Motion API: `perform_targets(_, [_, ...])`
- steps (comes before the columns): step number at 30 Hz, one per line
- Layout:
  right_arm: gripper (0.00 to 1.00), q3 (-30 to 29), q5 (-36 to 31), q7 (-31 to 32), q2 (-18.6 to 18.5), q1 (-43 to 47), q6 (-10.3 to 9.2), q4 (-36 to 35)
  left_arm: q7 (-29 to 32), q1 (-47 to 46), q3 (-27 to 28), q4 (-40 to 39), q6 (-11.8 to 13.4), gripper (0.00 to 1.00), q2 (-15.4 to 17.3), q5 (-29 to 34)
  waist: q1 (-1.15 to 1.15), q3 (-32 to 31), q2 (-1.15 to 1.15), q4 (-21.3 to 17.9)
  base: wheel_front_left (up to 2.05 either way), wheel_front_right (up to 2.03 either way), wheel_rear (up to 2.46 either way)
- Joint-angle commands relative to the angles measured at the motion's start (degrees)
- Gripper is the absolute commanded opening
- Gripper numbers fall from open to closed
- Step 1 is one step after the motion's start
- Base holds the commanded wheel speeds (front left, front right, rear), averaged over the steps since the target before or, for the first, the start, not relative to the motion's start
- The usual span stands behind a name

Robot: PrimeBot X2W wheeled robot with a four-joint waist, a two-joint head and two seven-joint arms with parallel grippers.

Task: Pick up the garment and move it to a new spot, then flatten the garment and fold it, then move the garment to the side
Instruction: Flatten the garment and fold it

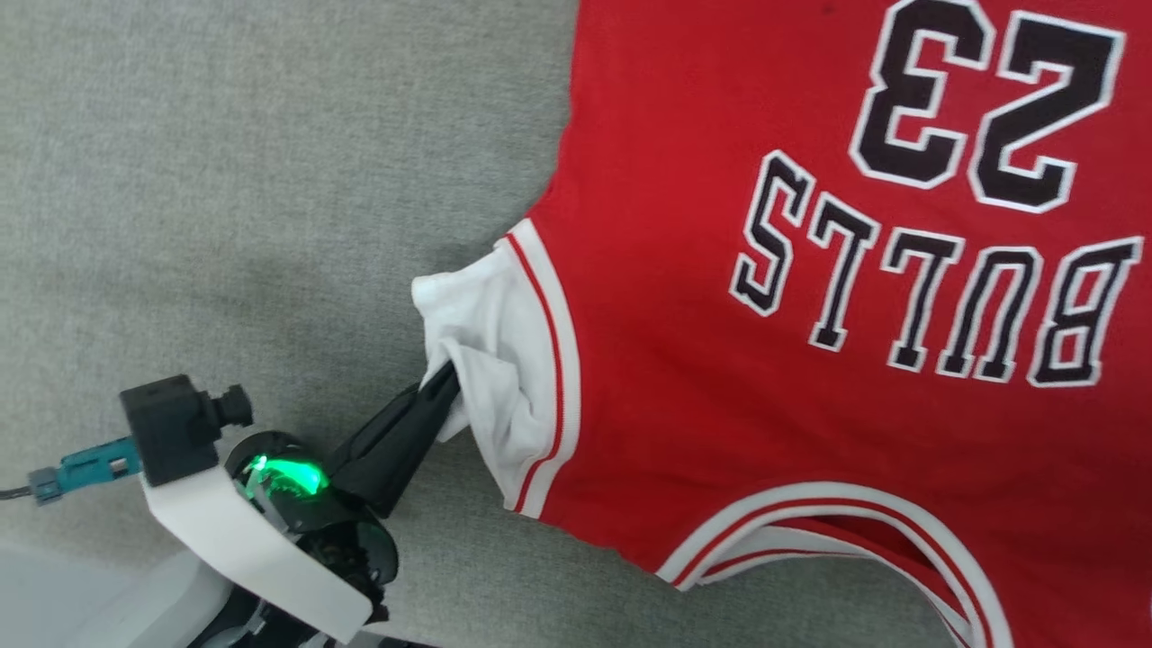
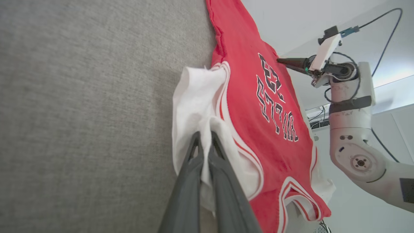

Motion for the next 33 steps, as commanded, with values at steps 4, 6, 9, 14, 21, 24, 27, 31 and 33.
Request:
perform_targets(4, [1.0, -2.1, -7.0, 7.0, 2.8, -1.8, -0.02, 4.0, -0.3, -2.8, -1.0, 0.2, 0.1, 0.0, -1.5, 1.0, 0.0, 1.5, 0.0, 1.8, 0.0, 0.0, 0.0])
perform_targets(6, [1.0, -3.0, -8.6, 8.8, 4.3, -1.8, -0.01, 4.1, -0.3, -3.3, -1.2, 0.6, 0.1, 0.0, -1.7, 1.3, 0.0, 1.5, 0.0, 1.9, 0.0, 0.0, 0.0])
perform_targets(9, [0.5, -3.4, -9.5, 9.6, 5.9, -0.8, 0.0, 3.9, -0.3, -3.8, -1.4, 1.2, 0.1, 0.0, -1.9, 1.5, 0.0, 1.2, 0.0, 1.8, 0.0, 0.0, 0.0])
perform_targets(14, [0.0, -4.3, -9.1, 7.8, 5.4, -0.1, -0.02, 3.1, -0.3, -4.2, -1.3, 1.1, 0.1, 0.0, -1.8, 1.4, 0.0, 0.2, 0.0, 1.1, 0.0, 0.0, 0.0])
perform_targets(21, [0.0, -3.3, -6.7, 4.6, 5.2, 1.0, -0.02, 1.9, -0.3, -3.0, 0.2, 1.8, 0.1, 0.0, -1.3, 2.0, 0.0, -3.0, 0.0, -0.9, 0.0, 0.0, 0.0])
perform_targets(24, [0.0, -1.8, -4.1, 4.1, 4.3, 4.0, -0.02, 0.2, -0.3, -1.6, 1.3, 2.1, 0.1, 0.0, -0.8, 1.7, 0.0, -5.4, 0.0, -2.3, 0.0, 0.0, 0.0])
perform_targets(27, [0.0, 0.4, 0.2, 4.7, 2.5, 9.2, -0.02, -3.0, -0.3, 0.0, 2.5, 2.7, 0.1, 0.0, -0.4, 1.1, 0.0, -8.1, 0.0, -3.6, 0.0, 0.0, 0.0])
perform_targets(31, [0.0, 1.0, 7.3, 6.4, 0.0, 19.8, -0.02, -10.7, -0.3, 2.3, 4.0, 4.1, 0.1, 0.0, 0.1, 0.6, 0.0, -11.3, 0.0, -5.5, 0.0, 0.0, 0.0])
perform_targets(33, [0.0, 0.8, 10.3, 7.4, -0.7, 26.3, -0.02, -15.0, -0.3, 3.6, 5.1, 5.0, 0.1, 0.0, 0.1, 0.4, 0.0, -12.6, 0.0, -6.6, 0.0, 0.0, 0.0])
